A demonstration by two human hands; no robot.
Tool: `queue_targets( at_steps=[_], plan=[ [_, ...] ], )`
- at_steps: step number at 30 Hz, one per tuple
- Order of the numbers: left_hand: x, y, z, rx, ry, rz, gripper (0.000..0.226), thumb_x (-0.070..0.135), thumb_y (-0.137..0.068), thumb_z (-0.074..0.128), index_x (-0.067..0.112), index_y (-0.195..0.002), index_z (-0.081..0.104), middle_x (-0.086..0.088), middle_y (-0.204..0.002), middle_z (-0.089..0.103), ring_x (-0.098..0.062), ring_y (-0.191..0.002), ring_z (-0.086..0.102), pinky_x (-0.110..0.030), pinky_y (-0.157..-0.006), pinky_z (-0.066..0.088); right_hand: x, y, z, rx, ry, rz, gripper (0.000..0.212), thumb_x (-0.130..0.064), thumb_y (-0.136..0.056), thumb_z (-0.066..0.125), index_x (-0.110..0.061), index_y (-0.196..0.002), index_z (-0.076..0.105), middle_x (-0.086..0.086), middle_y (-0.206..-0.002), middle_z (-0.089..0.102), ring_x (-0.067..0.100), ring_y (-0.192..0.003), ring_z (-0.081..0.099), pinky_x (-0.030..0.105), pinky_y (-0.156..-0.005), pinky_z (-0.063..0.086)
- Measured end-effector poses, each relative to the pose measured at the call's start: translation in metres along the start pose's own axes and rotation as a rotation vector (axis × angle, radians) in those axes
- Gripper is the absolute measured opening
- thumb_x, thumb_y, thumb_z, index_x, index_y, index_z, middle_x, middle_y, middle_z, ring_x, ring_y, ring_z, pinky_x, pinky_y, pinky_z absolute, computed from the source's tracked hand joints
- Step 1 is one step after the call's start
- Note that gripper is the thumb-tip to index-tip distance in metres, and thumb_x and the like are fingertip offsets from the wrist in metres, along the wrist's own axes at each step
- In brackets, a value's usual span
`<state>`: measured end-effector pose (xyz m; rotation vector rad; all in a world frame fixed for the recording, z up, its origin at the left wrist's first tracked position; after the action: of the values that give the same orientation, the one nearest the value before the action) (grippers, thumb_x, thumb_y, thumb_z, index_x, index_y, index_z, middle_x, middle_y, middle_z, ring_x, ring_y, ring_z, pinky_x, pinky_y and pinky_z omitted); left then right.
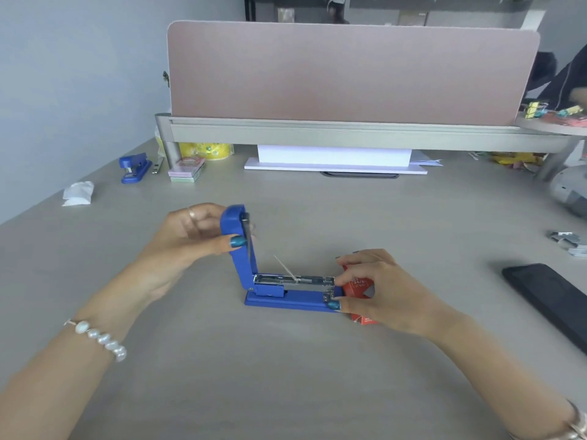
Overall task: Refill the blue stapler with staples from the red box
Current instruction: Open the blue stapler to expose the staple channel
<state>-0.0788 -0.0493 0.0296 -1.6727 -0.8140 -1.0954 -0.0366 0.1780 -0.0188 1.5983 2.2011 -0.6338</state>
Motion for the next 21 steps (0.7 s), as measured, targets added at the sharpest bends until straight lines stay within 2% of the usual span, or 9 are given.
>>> queue_targets(
  at_steps=[2,4,8,13,15,17,19,21],
  plan=[
    [-0.005,0.002,-0.016,0.029,-0.020,-0.009,0.049,0.047,-0.047,0.086,0.018,-0.083,0.071,-0.004,-0.089,0.078,-0.016,-0.082,0.073,-0.024,-0.071,0.057,0.000,0.001,0.000,-0.002,-0.013,0.001,0.027,-0.032,-0.069,0.074,-0.030,-0.096,0.069,-0.007,-0.129,0.053,0.006,-0.124,0.031,0.019,-0.102,0.025],
    [-0.010,0.006,-0.030,0.031,-0.051,-0.024,0.043,0.045,-0.049,0.085,0.017,-0.079,0.071,-0.006,-0.089,0.077,-0.013,-0.078,0.072,-0.020,-0.070,0.056,0.000,0.000,-0.002,0.002,-0.008,-0.002,0.028,-0.033,-0.070,0.074,-0.030,-0.097,0.069,-0.006,-0.129,0.053,0.005,-0.123,0.031,0.018,-0.101,0.025],
    [-0.029,0.015,-0.056,-0.005,-0.242,-0.112,0.072,0.067,-0.031,0.082,0.016,-0.080,0.068,0.006,-0.073,0.073,-0.005,-0.066,0.065,-0.011,-0.063,0.050,0.002,-0.001,-0.002,-0.004,0.001,0.012,0.028,-0.032,-0.070,0.074,-0.030,-0.097,0.069,-0.006,-0.129,0.053,0.005,-0.124,0.032,0.019,-0.101,0.026],
    [-0.043,0.018,-0.060,-0.119,-0.325,-0.207,0.070,0.064,-0.028,0.084,0.016,-0.076,0.069,0.000,-0.074,0.073,-0.011,-0.067,0.064,-0.016,-0.063,0.050,0.000,0.001,-0.003,-0.005,0.012,0.007,0.028,-0.033,-0.070,0.073,-0.033,-0.097,0.067,-0.008,-0.129,0.052,-0.003,-0.114,0.035,0.013,-0.089,0.033],
    [-0.047,0.020,-0.061,-0.144,-0.404,-0.236,0.071,0.065,-0.027,0.083,0.016,-0.078,0.070,0.001,-0.074,0.073,-0.017,-0.068,0.061,-0.026,-0.068,0.048,-0.002,0.003,-0.006,0.024,0.051,-0.016,0.045,-0.037,-0.068,0.074,-0.036,-0.110,0.060,-0.011,-0.130,0.052,-0.002,-0.116,0.035,0.012,-0.093,0.030],
    [-0.053,0.023,-0.060,-0.167,-0.469,-0.276,0.071,0.065,-0.027,0.083,0.018,-0.078,0.072,0.002,-0.074,0.072,-0.021,-0.064,0.056,-0.031,-0.068,0.043,-0.003,0.005,-0.010,0.058,0.113,-0.026,0.068,-0.049,-0.062,0.074,-0.041,-0.124,0.047,-0.020,-0.126,0.046,0.003,-0.124,0.033,0.018,-0.099,0.024],
    [-0.056,0.025,-0.055,-0.198,-0.515,-0.310,0.067,0.063,-0.028,0.084,0.019,-0.077,0.072,0.002,-0.073,0.072,-0.019,-0.062,0.057,-0.028,-0.066,0.043,-0.003,0.007,-0.015,0.090,0.173,-0.001,0.083,-0.057,-0.059,0.073,-0.044,-0.131,0.034,-0.025,-0.120,0.037,0.006,-0.129,0.027,0.020,-0.097,0.019],
    [-0.056,0.027,-0.052,-0.213,-0.543,-0.310,0.067,0.064,-0.028,0.083,0.019,-0.076,0.071,0.004,-0.071,0.072,-0.013,-0.060,0.057,-0.023,-0.062,0.043,0.003,0.010,-0.019,0.120,0.220,0.060,0.093,-0.061,-0.056,0.070,-0.045,-0.135,0.025,-0.020,-0.129,0.038,0.007,-0.129,0.022,0.025,-0.099,0.022]
  ],
)
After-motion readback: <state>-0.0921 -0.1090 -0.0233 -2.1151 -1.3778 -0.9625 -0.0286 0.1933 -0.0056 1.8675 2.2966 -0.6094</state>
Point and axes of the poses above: each hand's wrist, its own y-axis away from the middle knuckle, its own z-axis out of the palm, x = y × z, the point moved 9 cm from there along -y, towards the middle knuckle
